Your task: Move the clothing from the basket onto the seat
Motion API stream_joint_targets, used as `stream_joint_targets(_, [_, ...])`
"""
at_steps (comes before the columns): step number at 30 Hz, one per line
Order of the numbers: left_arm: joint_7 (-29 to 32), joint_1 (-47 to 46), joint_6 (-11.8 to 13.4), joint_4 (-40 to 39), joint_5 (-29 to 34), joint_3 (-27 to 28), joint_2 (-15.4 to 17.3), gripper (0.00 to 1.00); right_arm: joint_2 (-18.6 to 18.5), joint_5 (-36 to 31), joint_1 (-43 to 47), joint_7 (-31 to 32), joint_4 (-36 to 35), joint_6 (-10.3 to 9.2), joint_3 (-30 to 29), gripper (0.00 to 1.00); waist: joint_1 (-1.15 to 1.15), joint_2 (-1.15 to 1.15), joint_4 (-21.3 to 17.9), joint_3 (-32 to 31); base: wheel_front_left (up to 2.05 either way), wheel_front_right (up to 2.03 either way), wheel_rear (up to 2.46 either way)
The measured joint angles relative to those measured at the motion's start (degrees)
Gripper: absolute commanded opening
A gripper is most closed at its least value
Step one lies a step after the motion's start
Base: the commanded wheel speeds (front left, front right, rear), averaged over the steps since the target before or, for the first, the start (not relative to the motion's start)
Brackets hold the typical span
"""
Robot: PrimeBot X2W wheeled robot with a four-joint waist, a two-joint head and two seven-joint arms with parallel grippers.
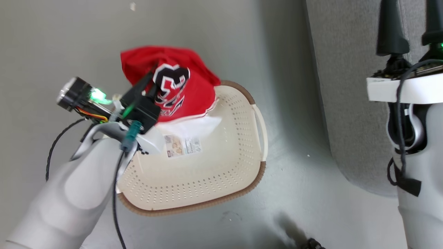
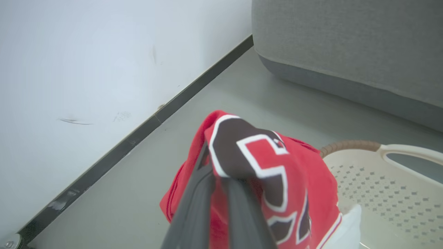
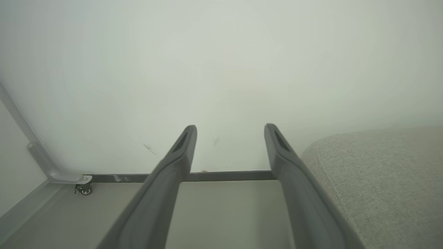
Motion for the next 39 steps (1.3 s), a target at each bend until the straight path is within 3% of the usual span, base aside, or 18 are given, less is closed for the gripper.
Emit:
stream_joint_targets(12, [-0.01, 4.81, 0.99, -14.26, -5.58, 7.99, 3.92, 0.00, -0.15, -1.29, 3.54, 0.00, 1.59, 0.00, 3.70, 1.00, 0.00, 0.00, 3.16, -7.19, 0.00, 0.00, 0.00])
stream_joint_targets(25, [-0.01, 12.03, 0.91, -22.28, -10.69, 15.01, 7.17, 0.00, -1.96, -4.65, 8.75, 0.00, 4.56, 0.00, 7.40, 1.00, 0.00, 0.00, 5.45, -15.54, 0.00, 0.00, 0.00])
stream_joint_targets(32, [-0.01, 13.47, -0.71, -26.01, -11.57, 16.84, 8.62, 0.00, -5.34, -5.02, 11.55, 0.00, 7.38, 0.00, 13.78, 1.00, 0.00, 0.00, 6.67, -20.69, 0.00, 0.00, 0.00])
stream_joint_targets(39, [-0.02, 13.46, -3.44, -29.07, -11.54, 16.68, 8.87, 0.00, -8.12, 0.58, 13.08, 0.00, 9.42, 0.00, 22.13, 1.00, -0.01, 0.00, 7.83, -25.76, 0.00, 0.00, 0.00])
